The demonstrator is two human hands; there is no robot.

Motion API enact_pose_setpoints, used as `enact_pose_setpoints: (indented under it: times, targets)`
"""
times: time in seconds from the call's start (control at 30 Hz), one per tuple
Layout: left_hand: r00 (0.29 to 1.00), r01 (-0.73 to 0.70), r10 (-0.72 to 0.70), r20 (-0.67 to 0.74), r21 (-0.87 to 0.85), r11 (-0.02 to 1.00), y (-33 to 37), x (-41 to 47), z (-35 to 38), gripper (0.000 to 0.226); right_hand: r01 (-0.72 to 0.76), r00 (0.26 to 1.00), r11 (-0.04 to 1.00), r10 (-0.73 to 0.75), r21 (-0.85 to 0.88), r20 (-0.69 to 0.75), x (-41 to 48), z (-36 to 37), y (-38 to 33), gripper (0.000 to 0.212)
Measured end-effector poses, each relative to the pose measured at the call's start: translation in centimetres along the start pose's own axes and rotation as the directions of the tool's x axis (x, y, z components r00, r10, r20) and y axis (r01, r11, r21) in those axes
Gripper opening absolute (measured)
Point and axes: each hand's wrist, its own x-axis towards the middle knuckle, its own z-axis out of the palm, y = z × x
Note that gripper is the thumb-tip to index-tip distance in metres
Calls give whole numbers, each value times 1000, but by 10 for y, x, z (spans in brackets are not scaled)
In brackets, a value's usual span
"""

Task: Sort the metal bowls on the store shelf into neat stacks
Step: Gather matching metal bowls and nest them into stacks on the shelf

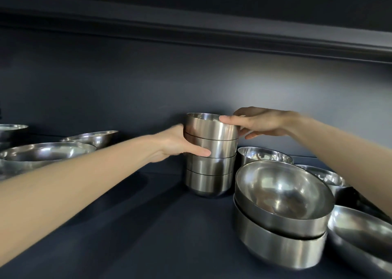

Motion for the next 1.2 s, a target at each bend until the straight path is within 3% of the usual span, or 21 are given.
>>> enact_pose_setpoints:
  times: [0.07,0.17,0.27,0.33,0.43,0.53,0.67,0.73,0.83,0.9,1.0,1.1,1.2]
  targets:
    - [999,-7,6,-34,-37,999,-12,1,7,82,5,1000,999,-6,34,7,-2,3,0,77]
    - [997,-37,30,-68,-111,993,-25,1,16,80,16,1000,999,-16,50,7,-2,8,1,100]
    - [992,-42,25,-125,-136,990,-32,2,20,98,39,999,995,-36,97,-27,-1,11,2,91]
    - [988,-56,35,-152,-131,990,-35,2,21,93,38,998,993,-33,110,-44,-1,11,3,81]
    - [982,-56,38,-186,-91,994,-36,0,20,86,26,995,998,-21,54,-94,0,11,1,86]
    - [982,-43,30,-189,-69,997,-35,0,19,97,29,994,999,-26,31,-107,1,11,-2,89]
    - [983,-40,26,-182,-76,996,-34,1,20,112,10,995,998,-3,66,-99,-1,12,-4,49]
    - [980,-67,47,-194,-97,993,-35,1,22,111,8,995,996,1,92,-96,-2,14,-2,44]
    - [973,-90,64,-221,-110,990,-35,2,24,98,36,991,991,-19,126,-133,-4,18,-3,83]
    - [973,-93,69,-218,-100,991,-35,3,22,87,58,989,989,-38,137,-146,-6,19,-4,88]
    - [970,-103,85,-226,-69,992,-33,3,18,88,67,991,987,-49,148,-125,-8,19,-7,93]
    - [969,-109,91,-229,-66,992,-32,2,18,83,62,992,985,-43,163,-121,-6,18,-5,88]
    - [969,-111,93,-229,-67,992,-32,2,18,85,51,994,985,-35,167,-101,-4,17,-4,63]
